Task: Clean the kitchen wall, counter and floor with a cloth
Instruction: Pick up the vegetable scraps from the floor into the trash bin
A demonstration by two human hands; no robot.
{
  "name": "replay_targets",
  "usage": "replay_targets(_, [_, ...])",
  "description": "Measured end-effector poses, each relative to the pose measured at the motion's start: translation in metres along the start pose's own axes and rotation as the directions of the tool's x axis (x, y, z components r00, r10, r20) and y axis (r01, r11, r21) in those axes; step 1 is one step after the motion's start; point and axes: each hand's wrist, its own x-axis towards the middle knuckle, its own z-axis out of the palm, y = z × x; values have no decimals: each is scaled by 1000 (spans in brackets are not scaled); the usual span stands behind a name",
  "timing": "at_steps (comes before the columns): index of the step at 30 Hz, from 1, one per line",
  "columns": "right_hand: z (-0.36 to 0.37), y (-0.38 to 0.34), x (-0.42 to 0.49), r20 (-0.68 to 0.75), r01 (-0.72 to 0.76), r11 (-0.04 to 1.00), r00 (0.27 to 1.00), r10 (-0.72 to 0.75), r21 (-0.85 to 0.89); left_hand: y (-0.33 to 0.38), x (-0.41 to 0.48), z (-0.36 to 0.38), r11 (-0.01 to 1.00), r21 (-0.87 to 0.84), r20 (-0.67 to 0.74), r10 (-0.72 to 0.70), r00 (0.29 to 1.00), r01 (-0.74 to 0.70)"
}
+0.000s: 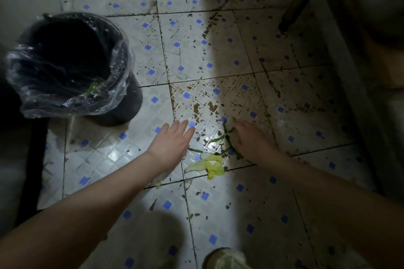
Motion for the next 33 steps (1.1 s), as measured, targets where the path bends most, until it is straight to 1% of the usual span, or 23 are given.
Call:
replay_targets(2, [3,-3,3,-5,37,998,999,-37,42,-1,-1,3,1000,-16,4,2,1000,-2])
replay_targets(4, [7,-5,7,-10,75,997,997,-75,35,-3,-1,6,1000,-28,10,8,1000,-8])
replay_targets(7, [17,-5,17,-4,109,994,994,-109,5,-4,-1,10,999,-32,5,-1,1000,1])
replay_targets(10, [26,-3,22,-17,110,994,994,-111,-17,-4,0,13,999,-39,11,1,1000,0])
replay_targets(14, [32,-2,20,-40,124,986,991,-129,-110,-6,0,18,999,-40,-2,-7,1000,7])
replay_targets(17, [34,-1,17,-32,119,988,992,-122,-102,-6,2,20,999,-31,0,-8,1000,8])
replay_targets(21, [38,-3,6,-71,121,991,990,-125,-61,-6,4,20,1000,-16,60,-23,998,24])
replay_targets(23, [38,-4,1,-73,130,991,989,-132,-28,-3,5,20,1000,-16,33,-6,999,7])
replay_targets(28, [29,-5,1,-18,112,994,994,-111,16,3,7,15,998,-42,-44,44,998,-46])
replay_targets(30, [22,-3,5,-28,99,995,995,-99,1,5,6,14,997,-48,-48,51,998,-54])
replay_targets(33, [7,2,10,-38,42,999,998,-41,17,6,5,14,998,-38,-36,56,998,-57])
